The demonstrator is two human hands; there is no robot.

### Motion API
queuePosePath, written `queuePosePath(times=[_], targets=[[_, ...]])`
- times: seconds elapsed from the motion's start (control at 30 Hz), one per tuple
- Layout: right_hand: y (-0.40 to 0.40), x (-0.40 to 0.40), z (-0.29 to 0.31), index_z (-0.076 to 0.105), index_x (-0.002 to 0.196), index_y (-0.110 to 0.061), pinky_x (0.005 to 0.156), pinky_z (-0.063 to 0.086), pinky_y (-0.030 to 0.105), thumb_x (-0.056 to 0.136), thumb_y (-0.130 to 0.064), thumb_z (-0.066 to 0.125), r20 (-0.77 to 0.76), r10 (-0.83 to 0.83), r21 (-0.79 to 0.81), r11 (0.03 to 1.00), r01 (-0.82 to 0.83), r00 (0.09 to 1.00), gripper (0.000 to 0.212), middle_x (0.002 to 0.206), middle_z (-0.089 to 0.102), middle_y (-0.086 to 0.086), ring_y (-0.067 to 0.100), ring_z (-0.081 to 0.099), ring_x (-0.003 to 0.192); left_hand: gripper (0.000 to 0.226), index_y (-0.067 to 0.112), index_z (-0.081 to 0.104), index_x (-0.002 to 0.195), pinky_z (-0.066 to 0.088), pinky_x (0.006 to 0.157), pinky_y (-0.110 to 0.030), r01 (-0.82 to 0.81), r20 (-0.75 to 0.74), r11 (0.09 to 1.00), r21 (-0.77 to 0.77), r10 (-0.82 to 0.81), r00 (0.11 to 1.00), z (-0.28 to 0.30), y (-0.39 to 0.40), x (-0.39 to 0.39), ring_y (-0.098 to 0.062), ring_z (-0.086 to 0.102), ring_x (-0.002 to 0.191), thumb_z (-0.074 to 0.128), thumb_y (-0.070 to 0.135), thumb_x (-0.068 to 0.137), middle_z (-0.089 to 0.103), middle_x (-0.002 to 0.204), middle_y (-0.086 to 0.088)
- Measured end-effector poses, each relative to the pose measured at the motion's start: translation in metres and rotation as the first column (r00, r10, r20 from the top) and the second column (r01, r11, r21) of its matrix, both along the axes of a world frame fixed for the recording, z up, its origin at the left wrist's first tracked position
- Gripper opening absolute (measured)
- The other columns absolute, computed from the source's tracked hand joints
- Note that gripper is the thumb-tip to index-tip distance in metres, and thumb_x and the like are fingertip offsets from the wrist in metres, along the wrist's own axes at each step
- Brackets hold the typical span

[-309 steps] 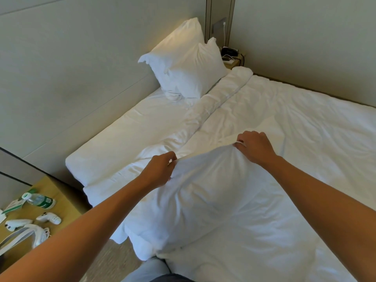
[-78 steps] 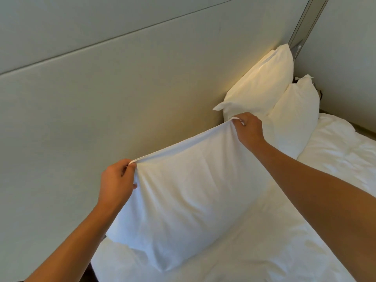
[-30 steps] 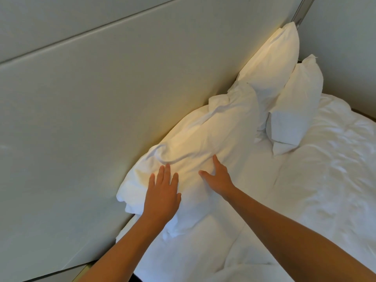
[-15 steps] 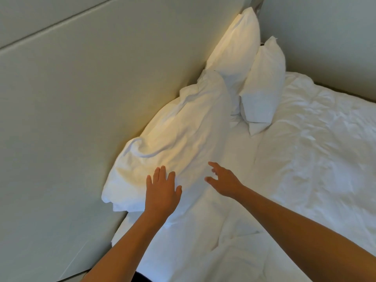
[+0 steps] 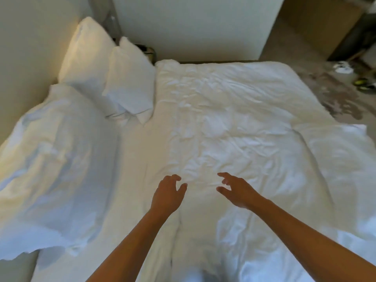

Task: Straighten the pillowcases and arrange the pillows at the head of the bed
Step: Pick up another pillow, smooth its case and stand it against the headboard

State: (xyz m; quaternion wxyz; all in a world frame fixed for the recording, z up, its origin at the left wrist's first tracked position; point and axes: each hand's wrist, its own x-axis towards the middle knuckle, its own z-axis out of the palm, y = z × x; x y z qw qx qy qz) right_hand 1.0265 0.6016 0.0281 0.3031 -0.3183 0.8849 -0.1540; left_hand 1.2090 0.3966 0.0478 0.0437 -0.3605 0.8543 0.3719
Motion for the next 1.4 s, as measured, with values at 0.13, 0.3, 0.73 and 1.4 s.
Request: queuePosePath(times=[0.13,0.3,0.73,1.4], targets=[[0.163,-0.035,-0.001,0.037,0.155,-0.035,0.109,0.045,0.035,0.100,-0.054,0.057,-0.021,-0.185,0.019,0.982,0.185,0.983,0.062,0.142,0.060,-0.003,0.017,0.056,0.132,0.035,0.026,0.062,0.126,0.043,0.090,-0.030,0.154,0.000,0.987,0.041,-0.154,0.988,0.005,0.130,-0.079,-0.018,0.059,0.117,0.056,0.047,0.098,0.062,0.128,0.002],[0.331,-0.054,0.002,0.034,0.157,-0.030,0.109,0.045,0.036,0.101,-0.054,0.053,-0.034,-0.359,0.072,0.930,0.361,0.933,0.064,0.147,0.056,0.002,0.022,0.054,0.134,0.038,0.026,0.064,0.125,0.041,0.087,-0.028,0.367,0.057,0.925,0.099,-0.373,0.926,0.014,0.273,-0.153,-0.014,0.059,0.101,0.057,0.049,0.096,0.063,0.125,0.001],[0.524,-0.084,-0.009,0.034,0.156,-0.028,0.106,0.048,0.039,0.101,-0.057,0.050,-0.070,-0.621,0.188,0.761,0.621,0.781,0.064,0.145,0.055,0.004,0.024,0.055,0.132,0.042,0.022,0.062,0.128,0.048,0.088,-0.033,0.706,0.055,0.708,0.022,-0.706,0.706,0.004,0.433,-0.292,-0.019,0.060,0.108,0.053,0.051,0.098,0.061,0.120,0.000],[0.725,-0.359,-0.084,0.039,0.153,-0.022,0.106,0.048,0.043,0.102,-0.047,0.054,-0.035,-0.705,0.126,0.700,0.703,0.708,0.058,0.145,0.053,0.010,0.029,0.051,0.135,0.050,0.020,0.056,0.138,0.050,0.101,-0.040,0.757,0.178,0.652,0.045,-0.751,0.636,-0.037,0.675,-0.557,-0.025,0.056,0.124,0.052,0.048,0.098,0.058,0.136,-0.007]])
